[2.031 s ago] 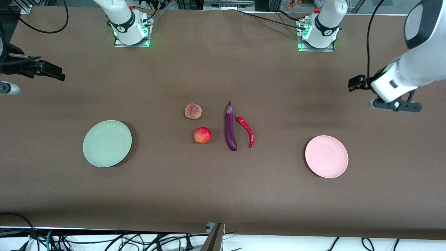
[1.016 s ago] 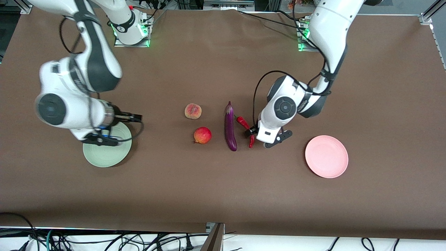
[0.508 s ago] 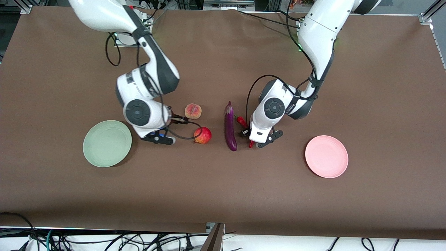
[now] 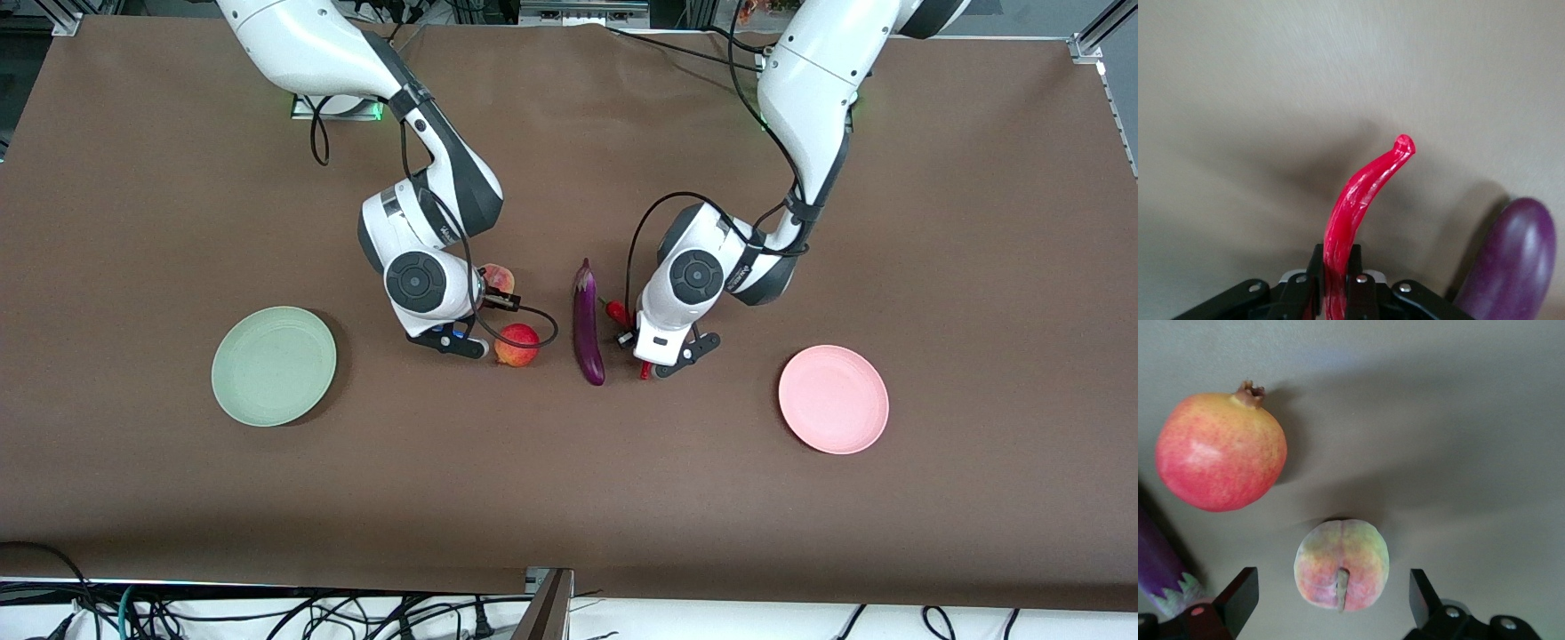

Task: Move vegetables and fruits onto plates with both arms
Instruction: 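Grasp the peach with the right gripper while the left gripper grasps the chili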

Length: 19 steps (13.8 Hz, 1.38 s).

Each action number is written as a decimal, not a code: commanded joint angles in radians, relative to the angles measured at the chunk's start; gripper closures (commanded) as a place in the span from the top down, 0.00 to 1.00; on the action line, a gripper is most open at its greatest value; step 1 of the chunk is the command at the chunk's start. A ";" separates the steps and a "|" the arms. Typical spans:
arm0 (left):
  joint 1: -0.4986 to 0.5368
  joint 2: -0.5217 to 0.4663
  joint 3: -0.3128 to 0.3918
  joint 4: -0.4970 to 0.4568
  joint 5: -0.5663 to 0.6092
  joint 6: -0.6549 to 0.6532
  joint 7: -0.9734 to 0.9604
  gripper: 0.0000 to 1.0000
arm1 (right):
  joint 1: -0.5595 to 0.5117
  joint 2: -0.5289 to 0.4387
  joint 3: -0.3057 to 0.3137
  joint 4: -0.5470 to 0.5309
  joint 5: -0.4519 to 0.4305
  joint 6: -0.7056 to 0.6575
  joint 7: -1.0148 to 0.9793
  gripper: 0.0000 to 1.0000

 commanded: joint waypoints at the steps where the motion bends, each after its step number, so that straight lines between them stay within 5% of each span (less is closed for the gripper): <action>1: 0.034 -0.102 0.039 0.000 0.088 -0.149 0.039 0.00 | 0.029 -0.017 -0.008 -0.077 0.019 0.078 0.014 1.00; 8: 0.284 -0.152 0.049 0.009 0.162 -0.233 0.636 0.01 | 0.074 -0.011 -0.009 -0.148 0.016 0.151 0.013 1.00; 12: 0.338 -0.106 0.049 0.012 0.346 -0.129 0.780 0.04 | 0.089 -0.009 -0.011 -0.180 -0.002 0.187 -0.004 1.00; 16: 0.360 -0.058 0.049 0.009 0.407 -0.093 0.903 0.06 | 0.089 -0.006 -0.012 -0.180 -0.019 0.187 -0.004 1.00; 17: 0.370 -0.047 0.048 0.008 0.406 -0.091 0.961 0.08 | 0.089 -0.005 -0.011 -0.180 -0.019 0.187 -0.004 0.94; 19: 0.409 -0.031 0.045 0.008 0.401 -0.088 1.036 0.08 | 0.087 -0.005 -0.011 -0.180 -0.019 0.190 -0.006 0.44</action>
